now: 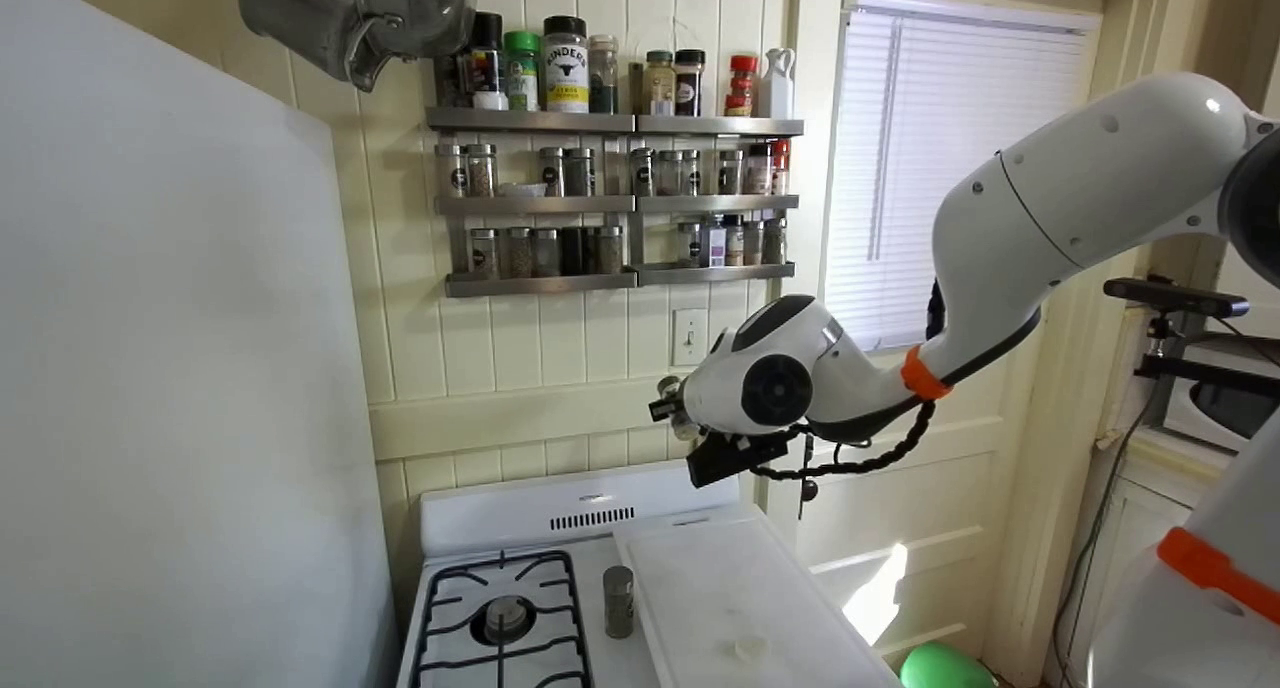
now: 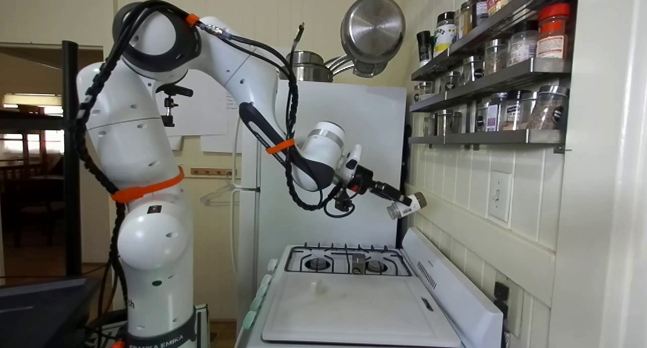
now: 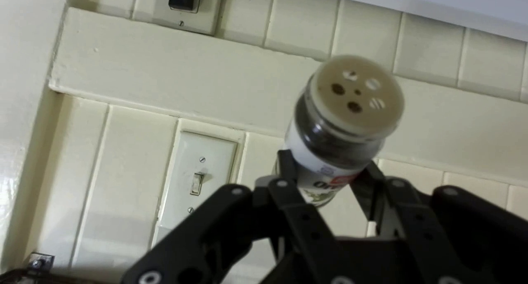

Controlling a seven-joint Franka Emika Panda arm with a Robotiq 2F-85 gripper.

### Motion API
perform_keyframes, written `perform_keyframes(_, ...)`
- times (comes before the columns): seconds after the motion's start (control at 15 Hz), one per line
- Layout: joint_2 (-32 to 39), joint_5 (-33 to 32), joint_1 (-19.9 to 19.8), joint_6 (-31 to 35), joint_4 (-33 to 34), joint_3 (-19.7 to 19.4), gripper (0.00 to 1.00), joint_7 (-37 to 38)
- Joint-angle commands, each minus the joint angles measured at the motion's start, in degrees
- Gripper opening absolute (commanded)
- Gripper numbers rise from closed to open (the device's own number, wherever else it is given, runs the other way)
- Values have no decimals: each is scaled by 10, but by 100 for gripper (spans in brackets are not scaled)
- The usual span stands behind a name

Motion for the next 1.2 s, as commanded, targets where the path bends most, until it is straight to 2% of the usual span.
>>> perform_keyframes(0.0, -23, -36, 7, -28, -24, 7, 13, 54)
perform_keyframes(1.13, -28, -39, 6, -53, -37, 14, 13, 70)
